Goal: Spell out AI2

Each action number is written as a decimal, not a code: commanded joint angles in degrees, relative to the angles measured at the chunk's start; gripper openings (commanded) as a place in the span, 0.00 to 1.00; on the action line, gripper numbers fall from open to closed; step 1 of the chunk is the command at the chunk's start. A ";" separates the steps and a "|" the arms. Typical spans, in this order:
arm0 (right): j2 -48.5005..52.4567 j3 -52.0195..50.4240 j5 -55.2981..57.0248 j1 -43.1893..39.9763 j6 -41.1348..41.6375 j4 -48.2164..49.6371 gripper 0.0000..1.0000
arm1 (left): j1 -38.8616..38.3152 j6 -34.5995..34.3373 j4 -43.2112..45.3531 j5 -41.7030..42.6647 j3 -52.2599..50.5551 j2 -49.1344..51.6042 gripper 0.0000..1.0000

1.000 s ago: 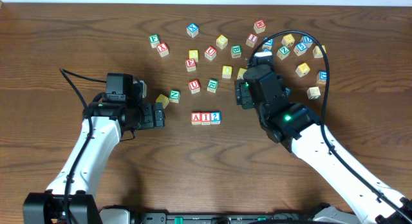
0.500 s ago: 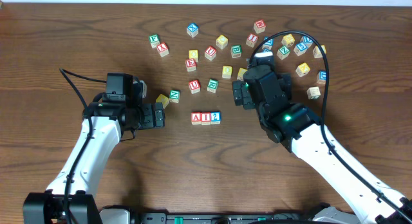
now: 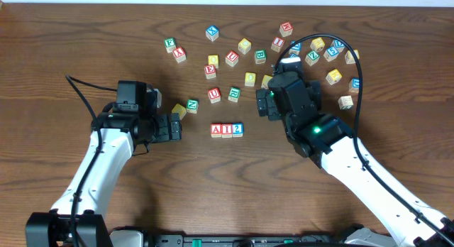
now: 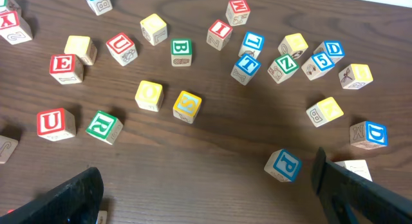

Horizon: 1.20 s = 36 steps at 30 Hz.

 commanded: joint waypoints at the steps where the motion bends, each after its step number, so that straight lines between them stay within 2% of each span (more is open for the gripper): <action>1: -0.90 0.96 0.98 -0.39 -0.72 -0.09 0.99 | 0.20 0.52 -0.15 0.66 -0.46 0.04 0.99; 9: -0.90 0.96 0.98 -0.39 -0.72 -0.09 0.99 | 0.20 0.57 -0.37 0.59 -0.46 -1.01 0.99; 12: -0.90 0.96 0.98 -0.39 -0.72 -0.09 0.99 | 0.13 0.57 -3.08 0.61 -0.48 -4.83 0.99; 18: -0.90 0.96 0.98 -0.39 -0.72 -0.09 0.99 | -1.79 0.61 -2.93 -3.56 -3.52 -18.97 0.99; 23: -0.90 0.96 0.98 -0.39 -0.72 -0.09 0.99 | -6.49 0.87 0.68 -8.87 -10.54 -37.20 0.99; 27: -0.90 0.96 0.98 -0.39 -0.72 -0.09 0.99 | -7.13 1.05 12.22 -8.79 -18.08 -51.32 0.99; 36: -0.90 0.96 0.98 -0.39 -0.72 -0.09 0.99 | -7.10 5.16 45.90 -5.11 -36.02 -66.51 0.99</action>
